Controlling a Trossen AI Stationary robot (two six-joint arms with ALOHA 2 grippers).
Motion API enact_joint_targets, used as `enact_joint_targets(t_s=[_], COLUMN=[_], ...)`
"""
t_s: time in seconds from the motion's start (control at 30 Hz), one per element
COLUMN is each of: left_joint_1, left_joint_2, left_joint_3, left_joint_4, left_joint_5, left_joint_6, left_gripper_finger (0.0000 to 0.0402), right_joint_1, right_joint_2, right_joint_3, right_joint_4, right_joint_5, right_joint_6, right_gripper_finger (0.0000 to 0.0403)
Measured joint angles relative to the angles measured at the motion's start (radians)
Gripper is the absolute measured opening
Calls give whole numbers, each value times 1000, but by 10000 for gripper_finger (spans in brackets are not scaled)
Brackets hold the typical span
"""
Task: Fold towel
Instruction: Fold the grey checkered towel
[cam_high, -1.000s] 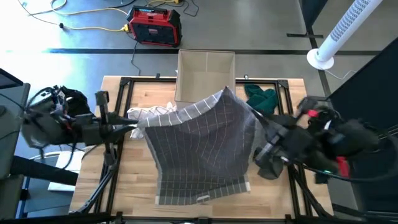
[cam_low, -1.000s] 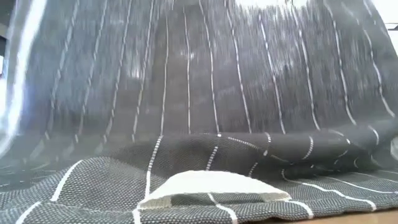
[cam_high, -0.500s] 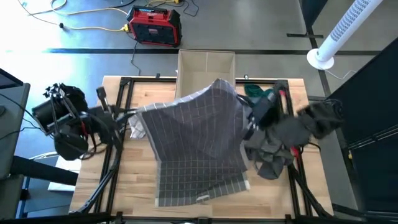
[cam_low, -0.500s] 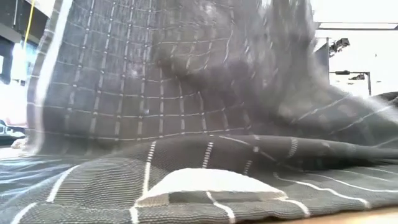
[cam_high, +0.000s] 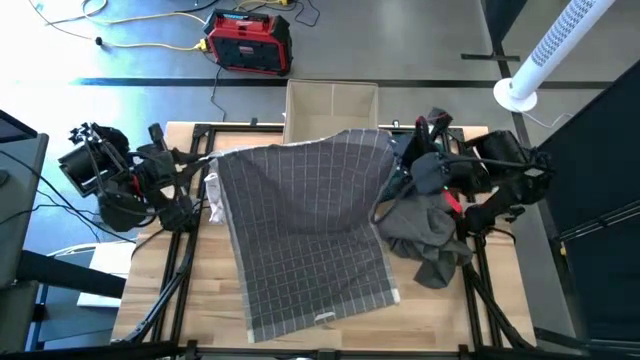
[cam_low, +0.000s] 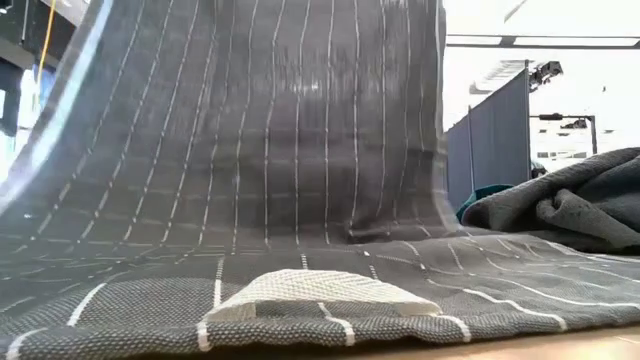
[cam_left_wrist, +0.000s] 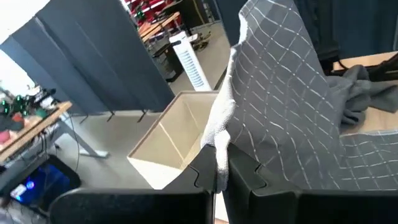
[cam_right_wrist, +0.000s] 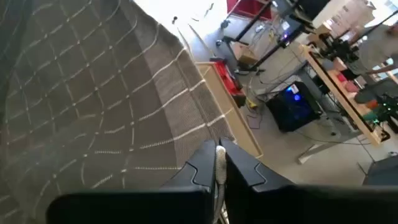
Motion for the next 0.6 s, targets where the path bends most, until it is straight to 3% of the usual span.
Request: enact_joint_targets(t_s=[0.3, 0.6], left_joint_1=[15, -20], left_joint_2=[-19, -9], left_joint_3=[-162, -295], left_joint_4=[0, 34], left_joint_5=[91, 321], left_joint_6=[-149, -296], left_gripper_finger=[0, 0], right_joint_1=[-124, -135], right_joint_2=[-88, -338], right_joint_3=[-221, -689], right_joint_4=[59, 338], right_joint_5=[-144, -398], right_joint_6=[-72, -50], right_gripper_finger=[0, 0])
